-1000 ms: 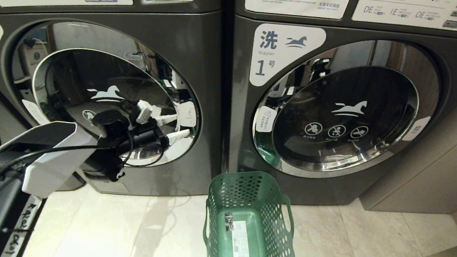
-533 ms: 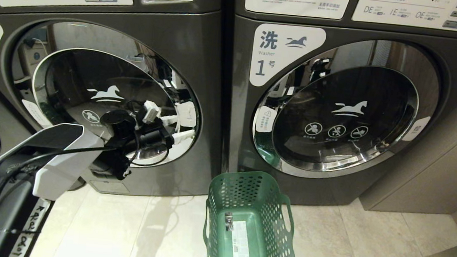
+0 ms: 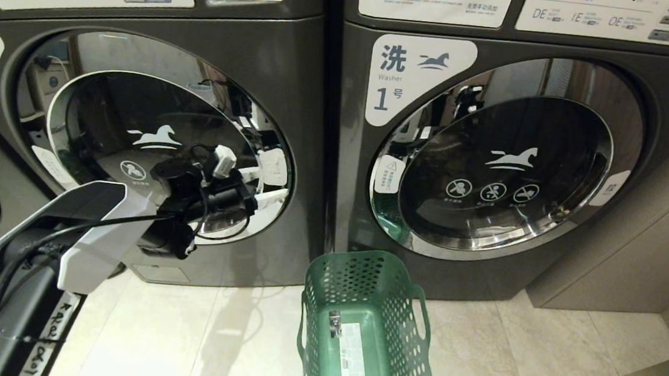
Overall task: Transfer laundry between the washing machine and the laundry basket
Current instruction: Open the lid of the washing machine
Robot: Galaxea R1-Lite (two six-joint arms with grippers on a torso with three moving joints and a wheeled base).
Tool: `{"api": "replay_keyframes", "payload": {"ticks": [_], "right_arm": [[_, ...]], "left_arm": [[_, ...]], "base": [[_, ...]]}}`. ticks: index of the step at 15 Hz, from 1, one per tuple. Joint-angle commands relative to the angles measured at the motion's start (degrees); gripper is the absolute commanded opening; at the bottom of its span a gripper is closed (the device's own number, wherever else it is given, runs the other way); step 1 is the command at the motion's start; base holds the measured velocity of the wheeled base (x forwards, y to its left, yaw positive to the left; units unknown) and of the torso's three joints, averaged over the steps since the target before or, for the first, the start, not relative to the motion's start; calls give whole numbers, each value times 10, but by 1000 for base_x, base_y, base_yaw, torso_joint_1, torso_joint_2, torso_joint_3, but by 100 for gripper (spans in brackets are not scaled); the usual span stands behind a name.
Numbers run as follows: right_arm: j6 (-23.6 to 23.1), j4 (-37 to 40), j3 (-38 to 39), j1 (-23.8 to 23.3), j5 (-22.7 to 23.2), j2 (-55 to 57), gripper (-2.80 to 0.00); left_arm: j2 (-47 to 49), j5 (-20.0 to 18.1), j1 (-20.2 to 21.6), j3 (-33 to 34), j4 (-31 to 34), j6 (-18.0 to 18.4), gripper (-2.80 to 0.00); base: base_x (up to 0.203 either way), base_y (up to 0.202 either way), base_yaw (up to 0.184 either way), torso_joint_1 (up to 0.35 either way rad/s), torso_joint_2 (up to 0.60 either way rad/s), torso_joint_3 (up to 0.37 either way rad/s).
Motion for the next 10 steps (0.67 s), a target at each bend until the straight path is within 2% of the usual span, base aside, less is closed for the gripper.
{"api": "replay_keyframes", "payload": {"ticks": [1, 5, 10], "right_arm": [[0, 0, 0, 0, 0, 1, -280], [0, 0, 0, 0, 0, 1, -280], [0, 0, 0, 0, 0, 1, -280]], "left_arm": [[7, -9, -7, -9, -3, 0, 0], [9, -25, -10, -12, -5, 0, 0], [11, -80, -9, -12, -10, 1, 0]], "base": [[0, 0, 0, 0, 0, 0], [0, 0, 0, 0, 0, 0], [0, 0, 0, 0, 0, 0]]}}
